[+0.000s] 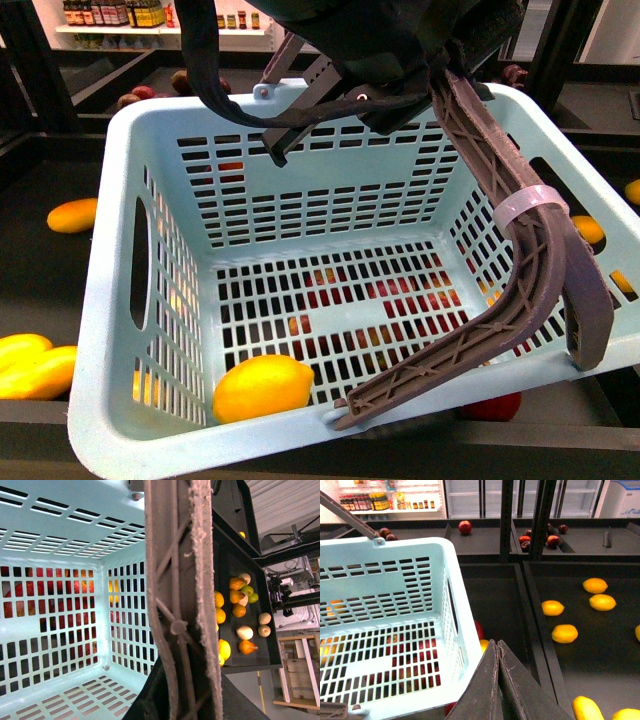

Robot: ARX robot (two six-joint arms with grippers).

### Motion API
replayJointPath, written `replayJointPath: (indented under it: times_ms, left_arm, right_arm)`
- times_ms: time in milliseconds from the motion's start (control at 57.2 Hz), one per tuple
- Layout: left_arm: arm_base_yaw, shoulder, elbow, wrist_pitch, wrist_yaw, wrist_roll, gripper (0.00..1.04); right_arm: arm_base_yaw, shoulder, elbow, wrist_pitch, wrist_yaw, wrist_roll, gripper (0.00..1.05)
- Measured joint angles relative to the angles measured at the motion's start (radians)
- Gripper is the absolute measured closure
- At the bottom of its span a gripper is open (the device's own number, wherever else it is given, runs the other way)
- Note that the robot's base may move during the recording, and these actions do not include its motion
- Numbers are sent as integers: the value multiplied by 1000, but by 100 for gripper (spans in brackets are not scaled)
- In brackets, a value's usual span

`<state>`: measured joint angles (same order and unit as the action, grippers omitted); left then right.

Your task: Pick lemon and mango into basket

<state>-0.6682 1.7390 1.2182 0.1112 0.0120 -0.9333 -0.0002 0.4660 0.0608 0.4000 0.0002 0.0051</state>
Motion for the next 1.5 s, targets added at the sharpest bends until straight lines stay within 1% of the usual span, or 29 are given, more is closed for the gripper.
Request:
replayJointPath:
  times_ms: [52,87,140,315,454,472,507,594,647,839,979,1503]
  left_arm:
    - [0,0,0,0,0,1,100]
    - [0,0,0,0,0,0,100]
    - [0,0,0,0,1,0,100]
    - [0,0,0,0,3,0,100]
    - [0,0,0,0,3,0,100]
    - [0,0,0,0,3,0,100]
    - [0,0,0,0,3,0,100]
    - [0,0,0,0,3,1,100]
    - [0,0,0,0,3,1,100]
    - [-5,0,0,0,4,0,100]
    - [-13,0,0,0,23,-6,100]
    - [-1,-3,0,0,-3,2,100]
  right_arm:
    - [0,-19,-7,-14,0,-1,102]
    - [0,-26,-11,-17,0,-2,97]
    - [0,-32,-12,-17,0,-2,86]
    - [0,-33,-12,-17,0,-2,58]
    - [0,-33,-12,-17,0,-2,29]
    - [0,-33,-12,-17,0,-2,27]
    - [0,-33,-12,-17,0,-2,20]
    - [0,-33,-12,-17,0,-2,7]
    - [0,-33,-12,-17,0,-2,9]
    - [0,-33,-12,-17,4,-2,9]
    - [0,-34,-12,-17,3,-2,9]
    - [0,-35,-18,-19,2,-2,9]
